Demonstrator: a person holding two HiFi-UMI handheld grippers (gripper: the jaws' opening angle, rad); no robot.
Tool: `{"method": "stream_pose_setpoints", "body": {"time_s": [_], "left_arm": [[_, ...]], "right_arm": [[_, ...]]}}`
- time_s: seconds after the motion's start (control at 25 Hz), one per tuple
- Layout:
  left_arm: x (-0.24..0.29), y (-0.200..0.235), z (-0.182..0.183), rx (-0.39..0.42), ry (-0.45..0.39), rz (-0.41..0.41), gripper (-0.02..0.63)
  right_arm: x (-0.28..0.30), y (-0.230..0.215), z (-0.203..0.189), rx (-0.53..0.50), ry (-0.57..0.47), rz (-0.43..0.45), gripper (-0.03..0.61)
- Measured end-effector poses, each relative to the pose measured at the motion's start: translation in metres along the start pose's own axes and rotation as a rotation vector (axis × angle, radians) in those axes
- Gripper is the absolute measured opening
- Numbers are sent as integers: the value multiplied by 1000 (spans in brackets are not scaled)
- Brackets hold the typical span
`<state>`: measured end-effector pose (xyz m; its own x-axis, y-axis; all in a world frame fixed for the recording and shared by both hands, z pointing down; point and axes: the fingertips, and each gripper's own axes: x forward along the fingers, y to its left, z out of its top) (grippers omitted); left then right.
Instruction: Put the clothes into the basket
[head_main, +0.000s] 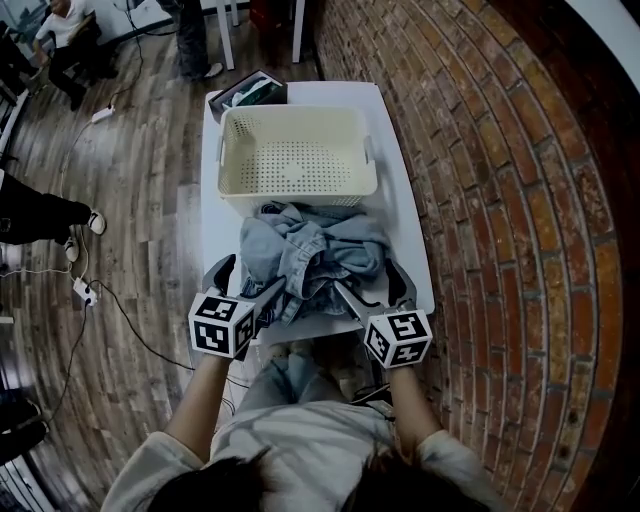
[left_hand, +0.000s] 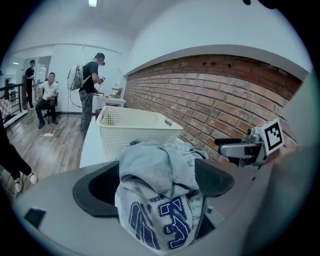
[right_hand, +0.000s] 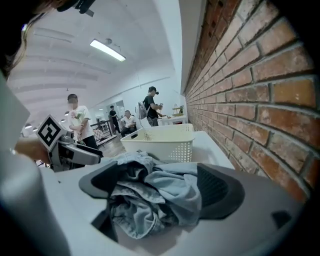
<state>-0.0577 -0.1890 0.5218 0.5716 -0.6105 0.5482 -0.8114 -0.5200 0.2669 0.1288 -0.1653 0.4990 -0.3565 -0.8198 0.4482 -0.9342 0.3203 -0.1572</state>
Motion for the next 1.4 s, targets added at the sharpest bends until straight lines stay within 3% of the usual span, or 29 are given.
{"method": "stream_pose_setpoints", "body": {"time_s": [0.28,0.68,0.88,1.0,1.16,1.4], "left_arm": [[19,6,-17,-53,78,-53,516],[45,18,-42,-154,202,-72,588],[57,16,-59,-263,268,-130,588],[63,15,-67,-304,305,-160,588],[69,14,-71,-303,340,-185,589],[79,13,-78,-321,354,-216,589]], "right_arm": [[22,-36,-11,22,64,-14,534],[60,-70,-57,67,270,-11,577],[77,-89,-68,111,348,17,577],[88,-85,-85,105,435,88,577],[96,-63,-107,102,516,249,577],[100,-33,-112,78,521,400,571]]}}
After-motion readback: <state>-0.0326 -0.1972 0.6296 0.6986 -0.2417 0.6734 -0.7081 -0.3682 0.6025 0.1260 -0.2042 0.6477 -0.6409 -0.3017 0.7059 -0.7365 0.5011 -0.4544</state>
